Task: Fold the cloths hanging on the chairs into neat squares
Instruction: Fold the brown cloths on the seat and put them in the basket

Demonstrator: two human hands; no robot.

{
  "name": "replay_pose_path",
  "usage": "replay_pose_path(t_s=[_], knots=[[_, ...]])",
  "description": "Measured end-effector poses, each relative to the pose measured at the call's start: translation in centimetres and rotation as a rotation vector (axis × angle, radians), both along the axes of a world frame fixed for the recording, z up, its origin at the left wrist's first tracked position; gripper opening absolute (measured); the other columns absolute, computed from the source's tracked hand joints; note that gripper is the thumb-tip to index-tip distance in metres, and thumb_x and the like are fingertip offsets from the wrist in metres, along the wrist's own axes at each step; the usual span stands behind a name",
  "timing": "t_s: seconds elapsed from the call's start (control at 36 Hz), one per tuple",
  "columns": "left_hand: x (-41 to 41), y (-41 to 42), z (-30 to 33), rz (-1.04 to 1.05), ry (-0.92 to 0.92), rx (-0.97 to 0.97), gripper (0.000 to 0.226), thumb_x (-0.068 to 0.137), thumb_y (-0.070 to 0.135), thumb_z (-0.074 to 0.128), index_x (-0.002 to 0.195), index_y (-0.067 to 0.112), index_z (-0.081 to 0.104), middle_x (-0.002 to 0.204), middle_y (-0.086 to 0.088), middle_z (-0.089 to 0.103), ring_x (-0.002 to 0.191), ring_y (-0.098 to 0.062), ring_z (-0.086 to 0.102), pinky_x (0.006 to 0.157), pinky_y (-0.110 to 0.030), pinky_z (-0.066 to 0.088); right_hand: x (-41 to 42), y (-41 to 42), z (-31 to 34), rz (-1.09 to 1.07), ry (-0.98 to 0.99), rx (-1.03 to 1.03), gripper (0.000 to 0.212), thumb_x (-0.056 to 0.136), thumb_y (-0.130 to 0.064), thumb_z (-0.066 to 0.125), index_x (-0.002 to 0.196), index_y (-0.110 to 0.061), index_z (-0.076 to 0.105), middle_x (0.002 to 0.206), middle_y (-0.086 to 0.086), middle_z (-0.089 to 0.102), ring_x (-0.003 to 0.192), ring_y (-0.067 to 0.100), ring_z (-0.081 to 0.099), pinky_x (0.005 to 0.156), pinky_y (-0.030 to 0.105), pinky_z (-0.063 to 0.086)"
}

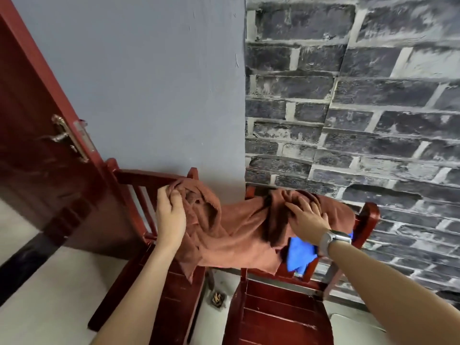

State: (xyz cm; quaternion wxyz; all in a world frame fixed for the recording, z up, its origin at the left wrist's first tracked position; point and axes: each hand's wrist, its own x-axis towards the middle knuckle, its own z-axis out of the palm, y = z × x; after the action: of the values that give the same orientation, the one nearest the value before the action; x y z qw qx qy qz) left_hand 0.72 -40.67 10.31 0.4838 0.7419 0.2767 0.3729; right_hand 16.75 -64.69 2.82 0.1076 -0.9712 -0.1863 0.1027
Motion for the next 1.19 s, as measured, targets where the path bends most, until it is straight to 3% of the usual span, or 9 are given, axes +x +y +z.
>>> replay_pose_path(t_s=[0.14, 0.28, 0.42, 0.5, 0.58, 0.69, 0.86, 1.0, 1.19], knots=[[0.1, -0.5, -0.2, -0.215, 0.128, 0.007, 0.013, 0.096, 0.020, 0.039, 0.098, 0.019, 0.051, 0.101, -0.009, 0.056, 0.100, -0.023, 0.052, 0.085, -0.032, 0.040, -1.8, 2.8, 1.2, 0.137, -0.175, 0.153, 0.056, 0.087, -0.029, 0.048, 0.140, -0.026, 0.030, 0.154, -0.003, 0.015, 0.142, 0.021, 0.012, 0.114, 0.051, 0.012], [-0.5, -1.6, 2.4, -0.227, -0.134, -0.207, 0.020, 0.097, 0.019, 0.039, 0.090, 0.032, 0.053, 0.093, 0.014, 0.056, 0.085, 0.011, 0.052, 0.074, -0.001, 0.037, -4.8, 6.4, 1.5, 0.505, 0.019, 0.435, 0.084, 0.076, -0.047, 0.060, 0.145, -0.030, 0.016, 0.153, -0.005, 0.019, 0.142, 0.016, 0.017, 0.115, 0.048, 0.018], [-1.9, -0.6, 3.2, -0.163, -0.174, -0.145, 0.020, 0.098, 0.016, 0.037, 0.092, 0.029, 0.052, 0.090, 0.017, 0.052, 0.076, 0.022, 0.050, 0.072, -0.001, 0.035, -7.8, 9.4, 3.3, 0.435, 0.024, 0.577, 0.032, 0.080, -0.032, 0.056, 0.103, -0.011, 0.061, 0.103, 0.009, 0.066, 0.097, 0.027, 0.059, 0.080, 0.033, 0.045], [-2.9, 0.8, 2.8, -0.032, -0.063, -0.015, 0.018, 0.098, 0.016, 0.036, 0.109, 0.011, 0.050, 0.090, 0.010, 0.052, 0.085, 0.008, 0.051, 0.069, -0.002, 0.032, -8.6, 10.1, 4.6, 0.438, 0.013, 0.699, 0.022, 0.079, -0.030, 0.053, 0.084, -0.013, 0.065, 0.069, -0.008, 0.061, 0.070, 0.007, 0.052, 0.066, 0.028, 0.040], [-3.6, 2.4, 1.4, 0.087, 0.055, -0.005, 0.026, 0.097, 0.018, 0.037, 0.116, 0.004, 0.049, 0.105, -0.005, 0.056, 0.105, -0.021, 0.051, 0.081, -0.018, 0.031, -8.1, 11.0, 7.0, 0.420, -0.027, 0.796, 0.017, 0.080, -0.021, 0.060, 0.088, -0.007, 0.067, 0.066, -0.015, 0.056, 0.065, 0.004, 0.049, 0.064, 0.026, 0.038], [-4.0, 3.2, 0.0, 0.033, 0.224, 0.009, 0.028, 0.095, 0.015, 0.042, 0.122, 0.011, 0.050, 0.120, -0.008, 0.056, 0.103, -0.018, 0.051, 0.081, -0.024, 0.034, -8.7, 12.5, 10.3, 0.435, -0.071, 0.979, 0.017, 0.085, -0.008, 0.060, 0.101, -0.009, 0.065, 0.085, -0.015, 0.062, 0.075, -0.013, 0.056, 0.070, 0.004, 0.039], [-5.2, 3.4, -0.2, -0.193, 0.097, -0.034, 0.042, 0.092, 0.007, 0.047, 0.132, 0.022, 0.045, 0.135, 0.005, 0.045, 0.123, -0.007, 0.041, 0.100, -0.023, 0.033, -10.0, 13.0, 9.3, 0.570, 0.104, 0.528, 0.015, 0.081, -0.011, 0.065, 0.095, -0.008, 0.062, 0.078, -0.007, 0.055, 0.079, 0.011, 0.051, 0.063, 0.015, 0.033], [-5.8, 2.4, -0.7, -0.606, 0.223, 0.009, 0.046, 0.090, 0.019, 0.056, 0.131, 0.034, 0.043, 0.132, 0.017, 0.049, 0.124, 0.004, 0.040, 0.107, -0.025, 0.031, -10.5, 12.2, 7.3, 0.486, 0.292, 0.568, 0.030, 0.077, -0.009, 0.068, 0.085, -0.022, 0.042, 0.082, -0.001, 0.053, 0.074, 0.014, 0.048, 0.068, 0.028, 0.043], [-5.1, -0.8, -1.6, -0.654, 0.323, 0.110, 0.051, 0.078, 0.026, 0.070, 0.125, 0.033, 0.051, 0.119, 0.015, 0.057, 0.108, 0.002, 0.053, 0.088, -0.009, 0.041, -9.6, 9.1, 7.5, 0.352, 0.332, 0.714, 0.033, 0.075, -0.006, 0.069, 0.077, -0.026, 0.042, 0.075, -0.005, 0.053, 0.066, 0.007, 0.047, 0.062, 0.020, 0.038]])
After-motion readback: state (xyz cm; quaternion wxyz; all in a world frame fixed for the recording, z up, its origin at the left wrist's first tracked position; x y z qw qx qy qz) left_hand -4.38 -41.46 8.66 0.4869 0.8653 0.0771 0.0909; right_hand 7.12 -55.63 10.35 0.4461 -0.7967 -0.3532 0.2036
